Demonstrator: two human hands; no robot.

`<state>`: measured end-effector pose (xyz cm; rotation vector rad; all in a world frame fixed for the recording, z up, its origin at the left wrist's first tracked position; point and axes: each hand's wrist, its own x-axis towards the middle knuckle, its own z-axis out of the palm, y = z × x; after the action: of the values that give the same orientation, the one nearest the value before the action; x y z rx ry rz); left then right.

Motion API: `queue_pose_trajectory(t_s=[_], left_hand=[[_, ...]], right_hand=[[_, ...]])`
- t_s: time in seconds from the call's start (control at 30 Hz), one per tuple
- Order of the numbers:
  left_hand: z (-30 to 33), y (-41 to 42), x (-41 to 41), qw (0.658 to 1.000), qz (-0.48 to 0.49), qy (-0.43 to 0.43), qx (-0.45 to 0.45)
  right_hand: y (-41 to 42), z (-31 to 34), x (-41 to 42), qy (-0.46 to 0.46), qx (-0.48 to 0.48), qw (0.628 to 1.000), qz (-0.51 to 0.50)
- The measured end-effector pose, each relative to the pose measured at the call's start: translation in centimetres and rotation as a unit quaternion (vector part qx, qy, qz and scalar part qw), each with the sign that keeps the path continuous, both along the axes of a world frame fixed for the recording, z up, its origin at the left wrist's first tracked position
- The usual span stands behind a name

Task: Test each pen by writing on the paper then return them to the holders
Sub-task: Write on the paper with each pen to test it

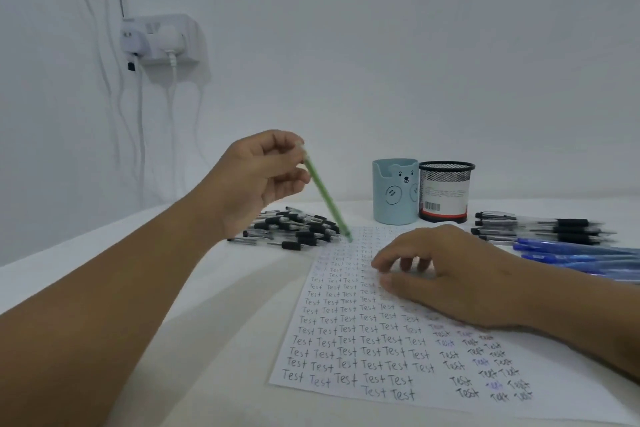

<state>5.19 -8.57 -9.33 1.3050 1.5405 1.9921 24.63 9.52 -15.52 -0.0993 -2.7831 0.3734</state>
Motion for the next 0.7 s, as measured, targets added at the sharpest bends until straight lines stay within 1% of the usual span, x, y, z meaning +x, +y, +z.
queue_pose_trajectory(t_s=[0.07,0.13,0.2,0.23,0.3,0.33,0.4,0.57,0.7], left_hand=[[-0.9,1.5,1.3,0.993,-0.037,-0.094,0.052],[-2.0,2.8,2.3,0.985,-0.054,-0.151,0.06],[-3.0,3.7,3.2,0.983,-0.059,-0.171,0.038],[-3.5,3.9,3.5,0.985,-0.052,-0.163,0.017],[-4.4,4.2,4.0,0.994,-0.027,-0.098,-0.044],[-4.8,4.3,4.2,0.996,-0.013,-0.053,-0.076],[-5.5,4.5,4.8,0.992,0.007,0.024,-0.128],[-5.9,4.8,6.1,0.967,0.036,0.169,-0.188],[-5.8,4.4,6.7,0.95,0.044,0.225,-0.212]], right_hand=[[0.3,0.1,0.2,0.019,-0.063,0.998,-0.016],[0.7,0.0,0.4,0.043,-0.163,0.986,-0.02],[1.0,0.0,0.4,0.089,-0.281,0.956,-0.006],[1.2,0.0,0.3,0.13,-0.329,0.935,-0.002],[1.6,0.4,0.2,0.208,-0.399,0.893,-0.008],[1.8,0.7,0.2,0.23,-0.426,0.875,-0.01],[2.1,0.9,0.3,0.239,-0.459,0.855,-0.006],[2.0,0.7,0.7,0.204,-0.48,0.853,0.024],[2.0,0.7,0.6,0.197,-0.485,0.852,0.028]])
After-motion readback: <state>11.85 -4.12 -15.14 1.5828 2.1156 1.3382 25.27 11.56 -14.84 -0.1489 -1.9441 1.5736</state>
